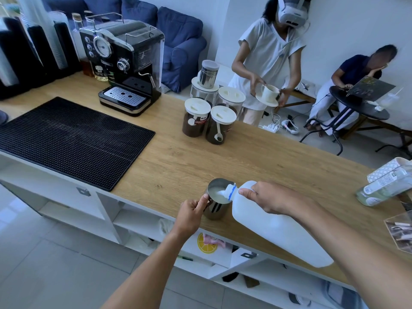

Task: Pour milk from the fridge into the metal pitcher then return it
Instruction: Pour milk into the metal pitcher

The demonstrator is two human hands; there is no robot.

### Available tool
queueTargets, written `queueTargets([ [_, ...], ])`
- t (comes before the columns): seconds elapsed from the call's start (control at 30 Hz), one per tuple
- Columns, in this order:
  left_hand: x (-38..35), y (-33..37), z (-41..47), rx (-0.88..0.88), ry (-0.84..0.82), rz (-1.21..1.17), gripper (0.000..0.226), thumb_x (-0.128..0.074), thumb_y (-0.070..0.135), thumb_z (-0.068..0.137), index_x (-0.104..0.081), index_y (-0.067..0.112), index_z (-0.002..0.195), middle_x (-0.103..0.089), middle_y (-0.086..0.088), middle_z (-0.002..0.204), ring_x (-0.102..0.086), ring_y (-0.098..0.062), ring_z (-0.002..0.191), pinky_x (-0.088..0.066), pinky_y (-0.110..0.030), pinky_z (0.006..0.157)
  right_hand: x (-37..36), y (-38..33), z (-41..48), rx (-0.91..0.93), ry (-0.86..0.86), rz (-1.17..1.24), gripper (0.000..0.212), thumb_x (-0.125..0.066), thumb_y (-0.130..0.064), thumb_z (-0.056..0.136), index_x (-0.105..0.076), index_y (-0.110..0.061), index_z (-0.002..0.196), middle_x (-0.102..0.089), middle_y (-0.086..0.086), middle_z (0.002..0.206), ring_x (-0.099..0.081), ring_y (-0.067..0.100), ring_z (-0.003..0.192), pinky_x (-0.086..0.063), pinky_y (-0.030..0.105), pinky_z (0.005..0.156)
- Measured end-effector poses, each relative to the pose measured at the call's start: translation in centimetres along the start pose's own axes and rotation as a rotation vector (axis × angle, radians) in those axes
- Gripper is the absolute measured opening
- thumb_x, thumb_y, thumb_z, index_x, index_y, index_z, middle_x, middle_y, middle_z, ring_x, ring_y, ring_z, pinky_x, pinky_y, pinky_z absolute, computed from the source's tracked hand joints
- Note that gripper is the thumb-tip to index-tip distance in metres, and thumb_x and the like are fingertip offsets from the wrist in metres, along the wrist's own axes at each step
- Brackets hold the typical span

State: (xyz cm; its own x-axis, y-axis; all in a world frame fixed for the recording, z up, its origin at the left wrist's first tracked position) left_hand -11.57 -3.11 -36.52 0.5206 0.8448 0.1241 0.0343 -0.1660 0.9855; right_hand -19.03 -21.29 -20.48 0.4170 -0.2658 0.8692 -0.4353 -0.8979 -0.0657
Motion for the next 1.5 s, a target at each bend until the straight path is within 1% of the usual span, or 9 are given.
queueTargets([
  [0.17, 0.0, 0.2, -0.1, -0.006, 0.006, -0.002, 0.056, -0.049, 0.043, 0.099, -0.043, 0.009, 0.055, -0.027, -0.008, 0.054, -0.017, -0.010, 0.042, -0.013, -0.024, 0.044, 0.0, 0.0, 0.0, 0.010, 0.007, -0.009, 0.059, -0.021, -0.066, 0.093, -0.029, -0.015, 0.063, -0.032, 0.002, 0.057, -0.030, 0.020, 0.053, -0.027, 0.033, 0.055],
  [0.47, 0.1, 0.4, -0.3, -0.005, -0.003, -0.016, 0.056, -0.048, 0.045, 0.098, -0.043, 0.009, 0.056, -0.027, -0.008, 0.054, -0.016, -0.010, 0.042, -0.013, -0.023, 0.044, 0.2, -0.2, -0.2, -0.003, -0.009, -0.012, 0.060, -0.021, -0.065, 0.094, -0.031, -0.015, 0.063, -0.035, 0.003, 0.060, -0.031, 0.021, 0.054, -0.027, 0.033, 0.055],
  [0.67, 0.1, 0.7, -0.3, -0.011, -0.003, -0.013, 0.056, -0.048, 0.041, 0.099, -0.039, 0.009, 0.055, -0.025, -0.003, 0.049, -0.016, -0.008, 0.040, -0.013, -0.022, 0.042, 0.3, -0.4, -0.3, 0.000, -0.008, -0.033, 0.059, -0.021, -0.063, 0.095, -0.032, -0.014, 0.063, -0.037, 0.004, 0.062, -0.034, 0.022, 0.056, -0.028, 0.033, 0.055],
  [0.77, 0.1, 0.7, -0.4, -0.009, -0.005, -0.017, 0.055, -0.048, 0.041, 0.099, -0.038, 0.009, 0.054, -0.025, -0.001, 0.048, -0.016, -0.008, 0.040, -0.013, -0.021, 0.043, 0.3, -0.4, -0.3, 0.001, -0.008, -0.034, 0.059, -0.021, -0.063, 0.095, -0.031, -0.014, 0.063, -0.036, 0.003, 0.061, -0.033, 0.021, 0.055, -0.028, 0.033, 0.055],
  [0.9, 0.1, 0.9, -0.5, -0.018, 0.002, -0.028, 0.056, -0.049, 0.039, 0.099, -0.036, 0.010, 0.053, -0.025, -0.002, 0.048, -0.016, -0.008, 0.040, -0.015, -0.018, 0.041, 0.3, -0.4, -0.4, -0.008, 0.003, -0.047, 0.059, -0.020, -0.065, 0.094, -0.027, -0.015, 0.063, -0.032, 0.002, 0.058, -0.027, 0.019, 0.051, -0.024, 0.032, 0.051],
  [1.07, 0.1, 0.9, -0.5, -0.016, 0.000, -0.022, 0.056, -0.049, 0.041, 0.098, -0.036, 0.011, 0.053, -0.026, -0.004, 0.049, -0.016, -0.010, 0.041, -0.014, -0.020, 0.042, 0.2, -0.4, -0.3, -0.014, -0.001, -0.049, 0.059, -0.020, -0.066, 0.093, -0.027, -0.015, 0.064, -0.030, 0.003, 0.058, -0.026, 0.020, 0.051, -0.023, 0.032, 0.051],
  [1.23, 0.2, 1.2, -0.6, -0.037, -0.004, -0.025, 0.056, -0.048, 0.039, 0.099, -0.036, 0.008, 0.054, -0.026, -0.006, 0.052, -0.015, -0.009, 0.041, -0.018, -0.013, 0.041, 0.4, -0.5, -0.6, -0.006, 0.011, -0.041, 0.059, -0.021, -0.065, 0.094, -0.028, -0.014, 0.064, -0.030, 0.003, 0.057, -0.025, 0.019, 0.049, -0.023, 0.032, 0.050],
  [1.4, 0.1, 1.3, -0.7, -0.034, -0.006, -0.018, 0.058, -0.048, 0.038, 0.100, -0.028, 0.023, 0.048, -0.023, 0.004, 0.045, -0.015, -0.008, 0.041, -0.013, -0.020, 0.042, 0.4, -0.7, -0.9, -0.014, 0.008, -0.037, 0.059, -0.020, -0.064, 0.095, -0.030, -0.014, 0.065, -0.030, 0.003, 0.058, -0.025, 0.019, 0.049, -0.023, 0.032, 0.049],
  [1.5, 0.1, 1.2, -0.7, -0.027, -0.007, -0.018, 0.058, -0.047, 0.039, 0.100, -0.027, 0.023, 0.048, -0.023, 0.003, 0.046, -0.015, -0.009, 0.041, -0.014, -0.020, 0.043, 0.4, -0.7, -1.3, -0.032, -0.007, 0.022, 0.059, -0.021, -0.064, 0.094, -0.035, -0.013, 0.070, -0.033, 0.002, 0.056, -0.027, 0.018, 0.044, -0.024, 0.030, 0.047],
])
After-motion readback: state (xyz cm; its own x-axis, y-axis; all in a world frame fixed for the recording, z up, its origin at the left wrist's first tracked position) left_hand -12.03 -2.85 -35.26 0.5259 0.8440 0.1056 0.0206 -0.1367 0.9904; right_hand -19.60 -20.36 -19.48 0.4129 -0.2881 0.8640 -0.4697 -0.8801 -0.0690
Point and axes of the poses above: each hand's wrist, its own z-axis towards the middle knuckle, its own x-axis out of the back of the hand, y = z × x, the point moved 1 cm from there along z, towards the middle knuckle
